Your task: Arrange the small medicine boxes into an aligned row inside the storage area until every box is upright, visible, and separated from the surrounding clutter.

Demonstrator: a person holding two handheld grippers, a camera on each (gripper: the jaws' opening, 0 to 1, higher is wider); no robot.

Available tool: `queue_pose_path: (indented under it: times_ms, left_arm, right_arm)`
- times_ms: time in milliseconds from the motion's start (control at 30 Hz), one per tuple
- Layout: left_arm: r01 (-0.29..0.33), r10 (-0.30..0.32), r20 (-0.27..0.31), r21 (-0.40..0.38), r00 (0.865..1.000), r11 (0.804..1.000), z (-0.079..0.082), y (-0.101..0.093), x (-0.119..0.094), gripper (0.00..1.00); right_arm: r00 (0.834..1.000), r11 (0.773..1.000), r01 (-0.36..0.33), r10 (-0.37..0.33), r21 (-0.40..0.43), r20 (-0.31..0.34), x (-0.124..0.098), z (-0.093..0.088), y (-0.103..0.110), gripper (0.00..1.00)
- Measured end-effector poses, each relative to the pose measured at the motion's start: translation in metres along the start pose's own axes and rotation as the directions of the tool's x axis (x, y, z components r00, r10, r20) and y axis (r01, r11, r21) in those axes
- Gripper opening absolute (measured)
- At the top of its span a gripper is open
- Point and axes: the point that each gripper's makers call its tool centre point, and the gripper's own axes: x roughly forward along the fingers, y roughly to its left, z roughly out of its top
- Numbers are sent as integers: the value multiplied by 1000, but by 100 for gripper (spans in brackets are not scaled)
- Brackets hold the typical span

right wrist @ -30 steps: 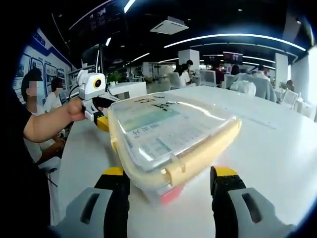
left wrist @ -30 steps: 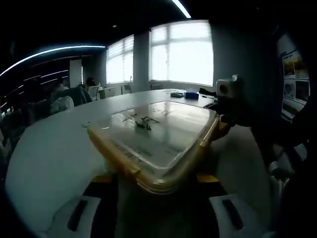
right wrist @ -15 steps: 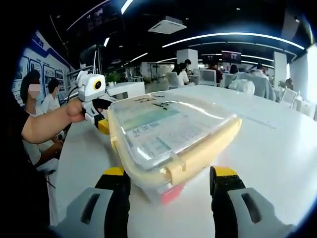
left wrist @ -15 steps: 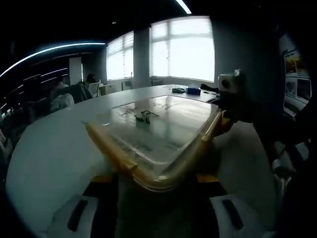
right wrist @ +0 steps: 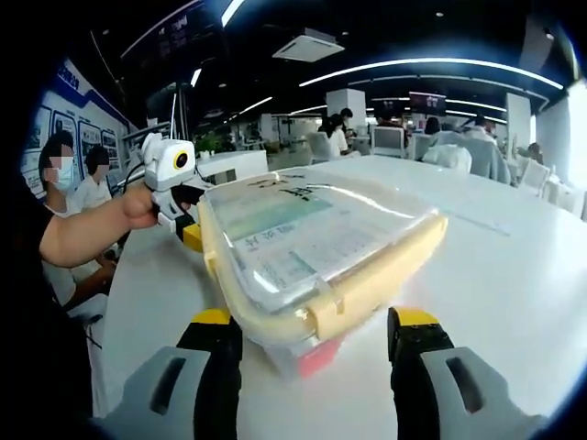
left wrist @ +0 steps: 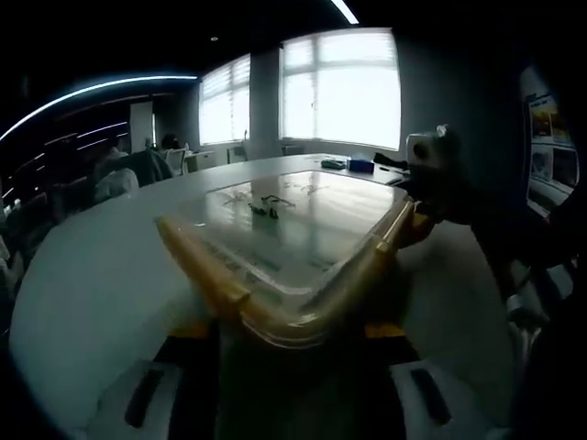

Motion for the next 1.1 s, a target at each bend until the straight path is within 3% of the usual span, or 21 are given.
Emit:
queue_pose_path:
  times_ms: [533,933,1100]
  left_arm:
    - [-6,6,-14,4,1000,1000,-1,-2,1,56]
    - [-20,20,-14,-7,1000,1000,-1,-15,-1,56]
    - [-30,29,-16,-16,999,999,-2,-9,1,55]
  right_arm:
    - [1000,1000,7,-7,-6,-17,2,0,-1,62]
    - [1000,1000,3,-4,-24,-24,9,2,-5,62]
    - [1000,999,-10,9,-37,-26,13,4,-10,62]
